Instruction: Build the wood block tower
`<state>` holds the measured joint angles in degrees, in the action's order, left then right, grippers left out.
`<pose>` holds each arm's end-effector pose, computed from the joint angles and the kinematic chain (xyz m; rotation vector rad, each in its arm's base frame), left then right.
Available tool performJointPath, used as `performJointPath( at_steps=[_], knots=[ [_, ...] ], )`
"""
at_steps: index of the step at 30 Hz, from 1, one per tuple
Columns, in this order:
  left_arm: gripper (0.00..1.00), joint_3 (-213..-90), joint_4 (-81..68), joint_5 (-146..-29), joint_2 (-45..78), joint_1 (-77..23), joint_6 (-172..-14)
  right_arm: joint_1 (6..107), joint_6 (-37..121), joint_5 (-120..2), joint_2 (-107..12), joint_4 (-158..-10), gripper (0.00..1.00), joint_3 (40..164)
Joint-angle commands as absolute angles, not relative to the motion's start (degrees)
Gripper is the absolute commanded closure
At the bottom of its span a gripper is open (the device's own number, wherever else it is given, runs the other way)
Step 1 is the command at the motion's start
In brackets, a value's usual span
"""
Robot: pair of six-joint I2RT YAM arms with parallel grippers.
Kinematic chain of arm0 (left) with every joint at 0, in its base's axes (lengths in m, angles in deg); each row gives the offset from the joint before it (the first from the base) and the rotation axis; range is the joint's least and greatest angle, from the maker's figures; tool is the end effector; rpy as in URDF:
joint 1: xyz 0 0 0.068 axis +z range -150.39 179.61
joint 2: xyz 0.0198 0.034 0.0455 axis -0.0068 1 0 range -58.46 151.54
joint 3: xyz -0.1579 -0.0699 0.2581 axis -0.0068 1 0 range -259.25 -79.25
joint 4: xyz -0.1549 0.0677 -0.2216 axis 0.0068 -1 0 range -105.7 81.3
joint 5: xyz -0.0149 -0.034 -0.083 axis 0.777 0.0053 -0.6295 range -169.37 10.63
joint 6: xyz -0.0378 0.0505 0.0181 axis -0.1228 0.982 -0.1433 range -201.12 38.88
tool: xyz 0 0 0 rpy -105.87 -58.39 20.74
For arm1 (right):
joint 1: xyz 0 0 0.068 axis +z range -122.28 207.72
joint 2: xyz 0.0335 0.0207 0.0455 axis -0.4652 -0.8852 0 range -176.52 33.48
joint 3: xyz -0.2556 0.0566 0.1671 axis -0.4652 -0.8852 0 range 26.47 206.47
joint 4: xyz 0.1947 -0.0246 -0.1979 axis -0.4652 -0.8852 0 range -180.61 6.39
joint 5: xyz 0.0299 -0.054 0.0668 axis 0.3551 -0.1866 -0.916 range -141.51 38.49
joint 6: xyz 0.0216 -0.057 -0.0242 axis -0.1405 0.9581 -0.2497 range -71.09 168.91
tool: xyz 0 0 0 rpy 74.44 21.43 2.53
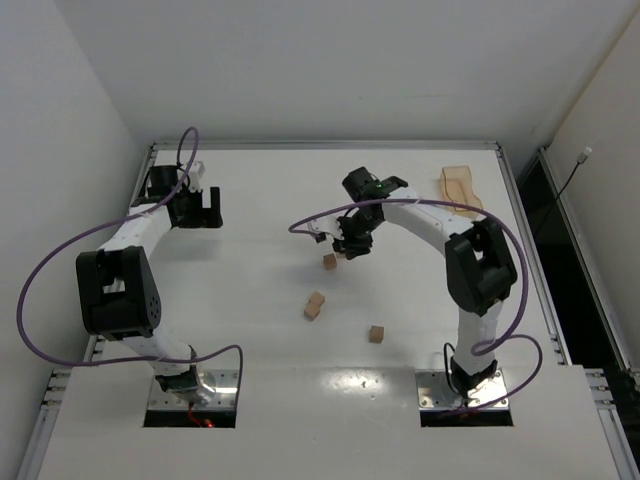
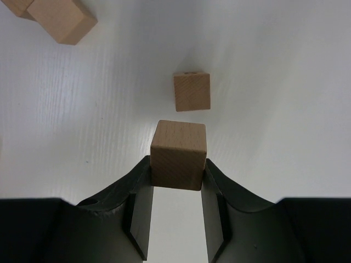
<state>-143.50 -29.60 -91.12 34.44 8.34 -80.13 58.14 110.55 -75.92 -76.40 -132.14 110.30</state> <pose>0.3733 0.0466 0.2475 -0.0716 2.4176 -0.1723 0.3498 0.2301 0.2199 -2.0224 1.8400 0.4698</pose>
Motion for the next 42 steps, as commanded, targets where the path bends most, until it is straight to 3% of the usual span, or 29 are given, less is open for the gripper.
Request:
performJointPath(
  at_steps=[1,9,33,39,42],
  knots=[
    [0.00,-145.52,-28.30,-92.03,34.26,9.19,-80.15,59.27,113.77,-77.62,-78.31,-133.08,1.00,114.97],
    [0.00,-145.52,-28.30,-92.03,34.26,9.19,-80.68,62.26,108.77,-71.29,-83.23,-133.09,1.00,119.63],
    [0.00,-146.04,-28.82,-92.03,35.31,9.19,-80.68,63.84,108.76,-69.71,-87.89,-135.37,1.00,122.27],
    [0.00,-146.04,-28.82,-92.03,35.31,9.72,-80.68,64.90,108.76,-69.71,-87.89,-135.90,0.97,122.27],
    [0.00,-146.04,-28.82,-92.03,35.31,9.72,-80.68,64.90,108.76,-69.19,-88.42,-135.90,0.91,122.27]
  ],
)
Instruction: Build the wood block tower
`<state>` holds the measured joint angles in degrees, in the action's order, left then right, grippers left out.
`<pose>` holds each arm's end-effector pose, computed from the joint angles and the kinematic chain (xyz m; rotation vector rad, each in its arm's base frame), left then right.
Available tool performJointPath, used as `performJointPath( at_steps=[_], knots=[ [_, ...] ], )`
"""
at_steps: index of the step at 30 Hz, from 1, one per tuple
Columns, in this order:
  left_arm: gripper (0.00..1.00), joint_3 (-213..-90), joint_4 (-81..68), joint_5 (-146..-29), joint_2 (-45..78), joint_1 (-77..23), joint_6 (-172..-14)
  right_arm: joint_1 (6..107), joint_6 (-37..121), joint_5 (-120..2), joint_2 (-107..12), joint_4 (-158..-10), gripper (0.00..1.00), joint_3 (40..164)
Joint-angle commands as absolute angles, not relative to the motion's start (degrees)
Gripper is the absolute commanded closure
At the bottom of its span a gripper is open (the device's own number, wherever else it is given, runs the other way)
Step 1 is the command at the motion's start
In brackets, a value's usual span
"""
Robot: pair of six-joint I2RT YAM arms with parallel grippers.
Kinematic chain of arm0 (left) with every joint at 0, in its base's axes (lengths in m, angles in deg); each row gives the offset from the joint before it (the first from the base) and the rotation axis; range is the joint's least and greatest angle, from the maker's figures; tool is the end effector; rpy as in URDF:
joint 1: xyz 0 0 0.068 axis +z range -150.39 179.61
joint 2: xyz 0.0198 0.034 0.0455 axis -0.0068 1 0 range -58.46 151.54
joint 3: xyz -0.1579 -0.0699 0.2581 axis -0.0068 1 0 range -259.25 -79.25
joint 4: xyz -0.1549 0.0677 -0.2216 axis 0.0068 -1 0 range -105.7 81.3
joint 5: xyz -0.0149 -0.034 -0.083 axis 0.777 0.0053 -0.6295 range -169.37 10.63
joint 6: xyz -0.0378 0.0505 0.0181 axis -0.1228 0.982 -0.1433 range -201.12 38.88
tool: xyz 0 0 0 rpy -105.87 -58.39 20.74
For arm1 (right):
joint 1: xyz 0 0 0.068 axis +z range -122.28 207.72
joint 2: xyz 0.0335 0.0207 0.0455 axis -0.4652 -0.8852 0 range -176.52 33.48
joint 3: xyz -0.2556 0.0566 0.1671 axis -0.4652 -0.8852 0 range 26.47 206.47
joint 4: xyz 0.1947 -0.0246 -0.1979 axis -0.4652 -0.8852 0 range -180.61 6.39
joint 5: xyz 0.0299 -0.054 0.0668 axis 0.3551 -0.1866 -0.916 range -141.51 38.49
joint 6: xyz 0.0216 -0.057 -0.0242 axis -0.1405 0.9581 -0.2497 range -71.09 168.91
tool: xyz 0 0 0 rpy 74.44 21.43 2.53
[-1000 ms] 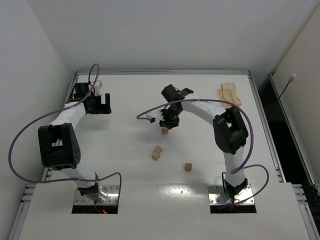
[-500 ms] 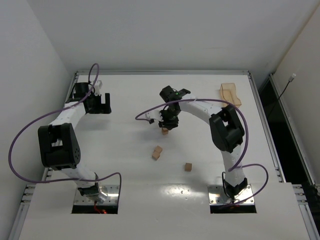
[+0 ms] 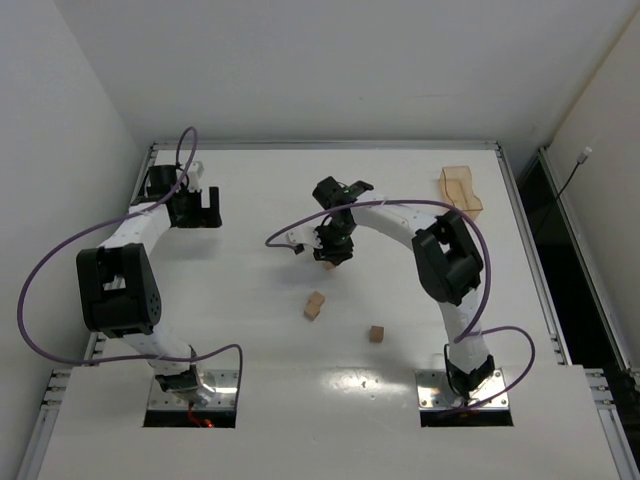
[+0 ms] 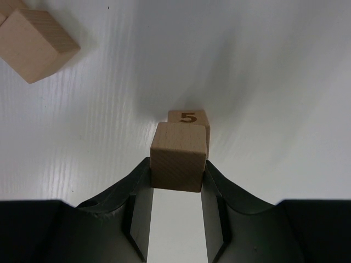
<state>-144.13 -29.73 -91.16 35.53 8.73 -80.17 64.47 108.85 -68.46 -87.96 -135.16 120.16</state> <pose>0.3771 0.0498 0.2443 -0.0821 2.4270 -0.1723 0.3611 0.2884 0.1811 -2.1769 1.8829 0.3659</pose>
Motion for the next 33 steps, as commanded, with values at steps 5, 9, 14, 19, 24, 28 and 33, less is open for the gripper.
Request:
performJointPath(
  at_steps=[5,9,14,19,24,28,33],
  knots=[
    [0.00,-146.04,-28.82,-92.03,35.31,9.72,-80.68,65.43,108.76,-67.95,-88.95,-135.37,0.86,121.75],
    [0.00,-146.04,-28.82,-92.56,35.31,10.24,-80.68,65.43,108.76,-67.95,-88.42,-133.62,0.91,121.22],
    [0.00,-146.04,-28.82,-92.56,35.31,10.24,-80.68,64.90,108.76,-67.95,-87.89,-133.00,0.96,121.22],
    [0.00,-146.04,-28.82,-93.08,35.31,10.24,-80.68,64.90,108.76,-68.48,-87.37,-132.47,0.96,121.22],
    [0.00,-145.52,-28.82,-93.08,35.31,10.24,-80.68,64.37,108.76,-68.48,-87.37,-132.47,0.96,121.22],
    [0.00,-145.52,-28.82,-93.08,35.84,10.24,-80.68,64.37,108.76,-68.48,-87.37,-132.47,0.96,121.22],
    [0.00,-145.52,-28.82,-93.08,35.84,10.24,-80.68,64.37,108.76,-69.09,-86.75,-132.99,0.97,121.74]
  ],
)
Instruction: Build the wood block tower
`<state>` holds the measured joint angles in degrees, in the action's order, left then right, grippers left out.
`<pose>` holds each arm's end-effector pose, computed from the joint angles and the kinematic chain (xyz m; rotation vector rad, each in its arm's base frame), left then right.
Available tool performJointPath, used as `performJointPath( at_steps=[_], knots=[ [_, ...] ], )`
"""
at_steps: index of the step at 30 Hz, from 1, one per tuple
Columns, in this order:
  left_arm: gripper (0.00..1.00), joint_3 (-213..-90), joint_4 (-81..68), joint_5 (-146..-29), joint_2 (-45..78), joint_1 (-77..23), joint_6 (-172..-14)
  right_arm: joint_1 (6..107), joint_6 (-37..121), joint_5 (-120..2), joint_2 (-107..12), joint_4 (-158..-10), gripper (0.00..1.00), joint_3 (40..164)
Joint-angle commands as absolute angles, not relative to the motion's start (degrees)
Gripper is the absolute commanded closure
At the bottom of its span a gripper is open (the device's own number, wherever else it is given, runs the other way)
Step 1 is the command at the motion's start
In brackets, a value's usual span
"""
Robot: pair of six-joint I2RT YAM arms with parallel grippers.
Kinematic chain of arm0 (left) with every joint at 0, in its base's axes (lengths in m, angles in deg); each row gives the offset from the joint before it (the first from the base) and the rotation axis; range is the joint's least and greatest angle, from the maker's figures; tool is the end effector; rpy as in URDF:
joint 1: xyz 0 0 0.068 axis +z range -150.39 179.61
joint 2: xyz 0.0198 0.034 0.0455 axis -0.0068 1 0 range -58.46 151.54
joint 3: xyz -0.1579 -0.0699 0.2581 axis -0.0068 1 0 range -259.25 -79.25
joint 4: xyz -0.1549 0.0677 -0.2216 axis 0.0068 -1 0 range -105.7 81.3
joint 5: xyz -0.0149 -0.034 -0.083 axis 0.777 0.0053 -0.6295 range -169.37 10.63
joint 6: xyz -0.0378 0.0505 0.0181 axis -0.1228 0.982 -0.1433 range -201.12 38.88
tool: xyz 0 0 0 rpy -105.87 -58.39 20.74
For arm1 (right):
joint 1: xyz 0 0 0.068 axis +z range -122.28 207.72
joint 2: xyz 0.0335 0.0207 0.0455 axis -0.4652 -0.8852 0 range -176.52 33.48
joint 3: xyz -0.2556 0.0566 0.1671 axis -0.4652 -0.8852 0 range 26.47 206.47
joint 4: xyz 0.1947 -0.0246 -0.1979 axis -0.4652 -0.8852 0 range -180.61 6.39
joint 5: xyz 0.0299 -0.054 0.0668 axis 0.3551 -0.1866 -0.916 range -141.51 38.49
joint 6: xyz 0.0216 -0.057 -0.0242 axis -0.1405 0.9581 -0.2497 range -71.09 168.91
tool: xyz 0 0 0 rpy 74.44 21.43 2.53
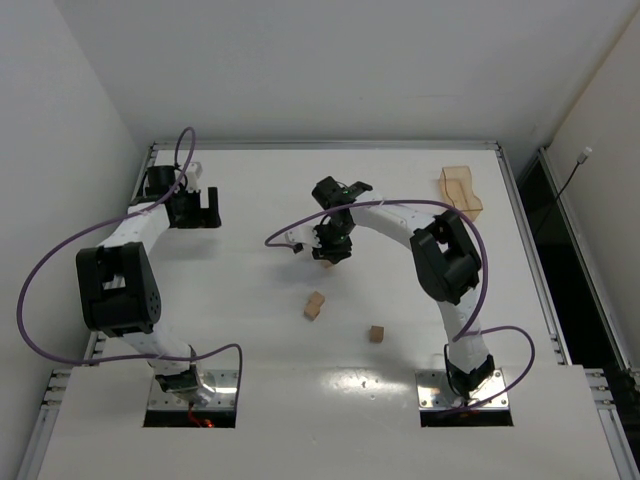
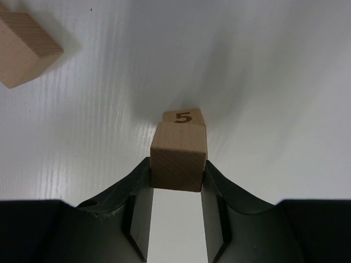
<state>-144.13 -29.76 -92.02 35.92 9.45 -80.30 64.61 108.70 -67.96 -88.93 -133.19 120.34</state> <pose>0.3773 0.0539 0.2419 -0.0948 2.4312 -0.1873 0.3654 0.2925 0.1751 -2.1671 1.8707 0.3464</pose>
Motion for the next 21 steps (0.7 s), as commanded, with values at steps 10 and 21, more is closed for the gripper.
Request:
performJointPath(
  at_steps=[10,21],
  knots=[
    [0.00,-145.52,-28.82,-93.61,35.84,10.24,-80.68,63.84,108.76,-66.73,-87.89,-132.47,0.74,121.74],
    [0.00,-145.52,-28.82,-93.61,36.37,10.24,-80.68,63.84,108.15,-67.25,-87.28,-131.24,0.34,121.22]
  ],
)
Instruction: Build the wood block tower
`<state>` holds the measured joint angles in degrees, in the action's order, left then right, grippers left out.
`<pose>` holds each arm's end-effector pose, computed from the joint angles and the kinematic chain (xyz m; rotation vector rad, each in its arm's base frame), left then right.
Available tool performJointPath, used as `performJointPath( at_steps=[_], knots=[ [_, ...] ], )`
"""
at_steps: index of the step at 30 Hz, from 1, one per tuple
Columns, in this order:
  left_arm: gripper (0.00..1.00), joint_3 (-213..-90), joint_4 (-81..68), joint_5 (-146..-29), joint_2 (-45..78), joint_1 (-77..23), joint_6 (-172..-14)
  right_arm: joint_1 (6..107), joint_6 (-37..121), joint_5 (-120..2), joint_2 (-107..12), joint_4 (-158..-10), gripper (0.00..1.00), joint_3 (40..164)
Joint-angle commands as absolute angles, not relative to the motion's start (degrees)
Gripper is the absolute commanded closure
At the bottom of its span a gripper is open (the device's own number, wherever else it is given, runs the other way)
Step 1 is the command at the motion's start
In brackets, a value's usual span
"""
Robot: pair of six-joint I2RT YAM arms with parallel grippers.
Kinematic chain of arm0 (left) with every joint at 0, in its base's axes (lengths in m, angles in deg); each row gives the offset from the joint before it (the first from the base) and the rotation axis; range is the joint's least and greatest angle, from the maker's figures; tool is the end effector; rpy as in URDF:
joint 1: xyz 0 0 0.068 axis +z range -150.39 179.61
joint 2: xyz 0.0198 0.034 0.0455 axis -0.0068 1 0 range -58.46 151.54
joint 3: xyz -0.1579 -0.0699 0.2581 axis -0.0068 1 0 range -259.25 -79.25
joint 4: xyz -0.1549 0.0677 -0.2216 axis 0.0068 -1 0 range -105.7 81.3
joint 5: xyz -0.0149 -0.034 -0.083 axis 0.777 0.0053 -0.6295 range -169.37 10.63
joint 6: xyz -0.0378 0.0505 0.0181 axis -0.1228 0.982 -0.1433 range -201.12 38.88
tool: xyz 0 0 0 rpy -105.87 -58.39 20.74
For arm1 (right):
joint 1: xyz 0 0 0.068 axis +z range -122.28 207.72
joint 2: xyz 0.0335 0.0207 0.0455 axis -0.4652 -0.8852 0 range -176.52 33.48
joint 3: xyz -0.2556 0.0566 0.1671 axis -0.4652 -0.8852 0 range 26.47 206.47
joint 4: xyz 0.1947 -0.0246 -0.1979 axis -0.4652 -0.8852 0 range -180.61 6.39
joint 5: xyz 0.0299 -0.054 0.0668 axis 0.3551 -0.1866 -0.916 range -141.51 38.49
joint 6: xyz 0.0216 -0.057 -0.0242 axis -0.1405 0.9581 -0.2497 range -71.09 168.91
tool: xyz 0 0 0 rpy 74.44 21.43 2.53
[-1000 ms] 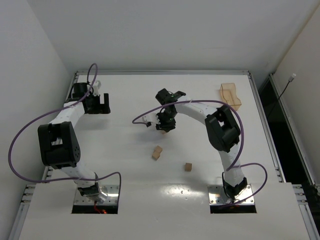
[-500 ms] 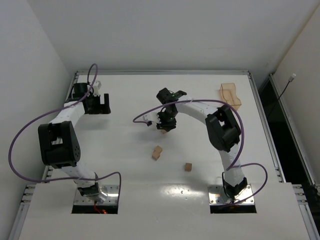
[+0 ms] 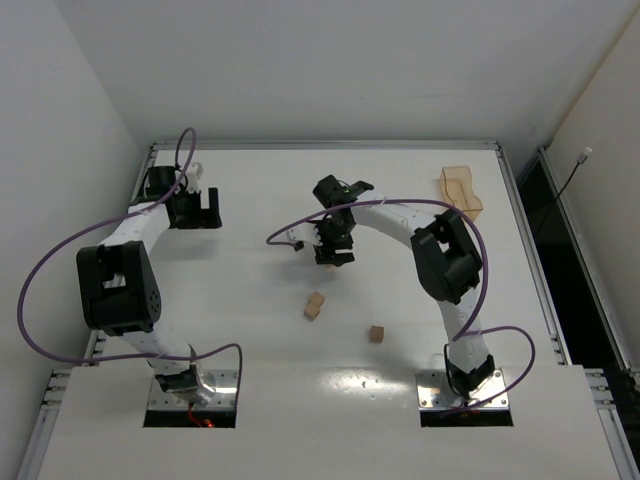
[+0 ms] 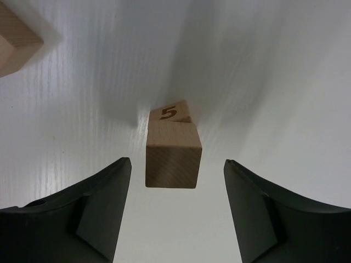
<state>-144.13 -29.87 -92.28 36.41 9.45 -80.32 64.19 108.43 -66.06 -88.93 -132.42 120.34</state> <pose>0.3782 0.0538 0.2387 -0.0952 2.4407 -0.1951 0.3699 0.2895 0.1751 -2.1530 1.8846 0.2945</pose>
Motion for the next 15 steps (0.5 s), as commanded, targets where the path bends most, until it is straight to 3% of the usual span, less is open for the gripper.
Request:
performJointPath(
  at_steps=[1,15],
  knots=[
    [0.00,-145.52,-28.82,-93.61,36.37,10.24,-80.68,63.84,107.62,-68.12,-87.28,-131.24,0.34,121.74],
    [0.00,-145.52,-28.82,-93.61,36.37,10.77,-80.68,64.37,109.29,-70.85,-90.18,-133.43,0.37,123.41]
  ],
)
